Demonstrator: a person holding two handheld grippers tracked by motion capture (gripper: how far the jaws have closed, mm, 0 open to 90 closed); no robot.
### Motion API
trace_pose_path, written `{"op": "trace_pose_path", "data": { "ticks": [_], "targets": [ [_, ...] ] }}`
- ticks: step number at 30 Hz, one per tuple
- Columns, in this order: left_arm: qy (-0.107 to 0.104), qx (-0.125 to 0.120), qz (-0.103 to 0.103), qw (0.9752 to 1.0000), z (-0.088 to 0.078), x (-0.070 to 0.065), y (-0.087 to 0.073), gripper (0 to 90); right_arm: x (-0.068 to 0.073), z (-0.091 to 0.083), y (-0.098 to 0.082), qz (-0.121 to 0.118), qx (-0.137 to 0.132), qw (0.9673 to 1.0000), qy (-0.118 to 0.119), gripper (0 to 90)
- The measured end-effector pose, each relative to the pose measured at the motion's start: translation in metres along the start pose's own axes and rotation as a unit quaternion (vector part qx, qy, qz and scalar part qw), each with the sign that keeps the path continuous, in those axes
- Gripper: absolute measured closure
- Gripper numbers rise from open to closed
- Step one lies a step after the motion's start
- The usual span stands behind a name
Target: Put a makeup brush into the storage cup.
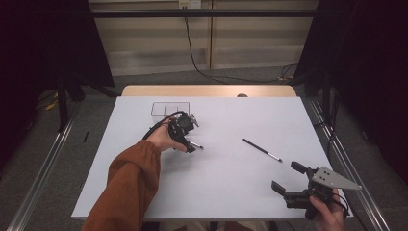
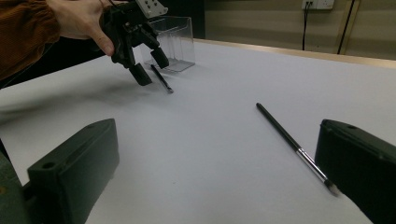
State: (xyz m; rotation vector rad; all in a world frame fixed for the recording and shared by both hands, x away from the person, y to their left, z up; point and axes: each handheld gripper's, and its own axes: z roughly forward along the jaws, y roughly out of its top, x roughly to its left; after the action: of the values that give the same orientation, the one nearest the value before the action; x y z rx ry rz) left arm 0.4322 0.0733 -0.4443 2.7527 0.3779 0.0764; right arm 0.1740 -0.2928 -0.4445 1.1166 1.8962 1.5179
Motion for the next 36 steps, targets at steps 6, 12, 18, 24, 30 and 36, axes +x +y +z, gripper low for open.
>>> {"op": "trace_pose_path", "data": {
  "ticks": [6,12,18,24,30,36],
  "targets": [
    [-0.002,0.008,0.006,0.9999,0.006,-0.002,0.005,31.9,0.000,0.000,0.000,0.000,0.000,1.0000,0.002,0.0],
    [0.003,0.022,0.006,0.9997,0.010,0.002,0.007,38.0,0.000,0.000,0.000,0.003,-0.002,1.0000,0.001,0.0],
    [-0.017,0.020,-0.009,0.9996,0.013,0.005,0.006,41.9,0.001,0.000,0.000,0.000,0.001,1.0000,-0.001,0.0],
    [-0.019,0.044,-0.008,0.9988,0.014,0.005,0.012,45.5,0.001,0.002,0.000,-0.002,0.006,1.0000,-0.001,0.0],
    [-0.028,0.057,-0.002,0.9980,0.014,0.002,0.017,55.1,0.001,0.001,0.000,-0.002,0.005,1.0000,0.000,0.0],
    [-0.036,0.073,0.013,0.9966,0.014,0.000,0.021,69.5,0.001,0.000,-0.001,0.000,0.008,1.0000,-0.002,0.0]
  ]
}}
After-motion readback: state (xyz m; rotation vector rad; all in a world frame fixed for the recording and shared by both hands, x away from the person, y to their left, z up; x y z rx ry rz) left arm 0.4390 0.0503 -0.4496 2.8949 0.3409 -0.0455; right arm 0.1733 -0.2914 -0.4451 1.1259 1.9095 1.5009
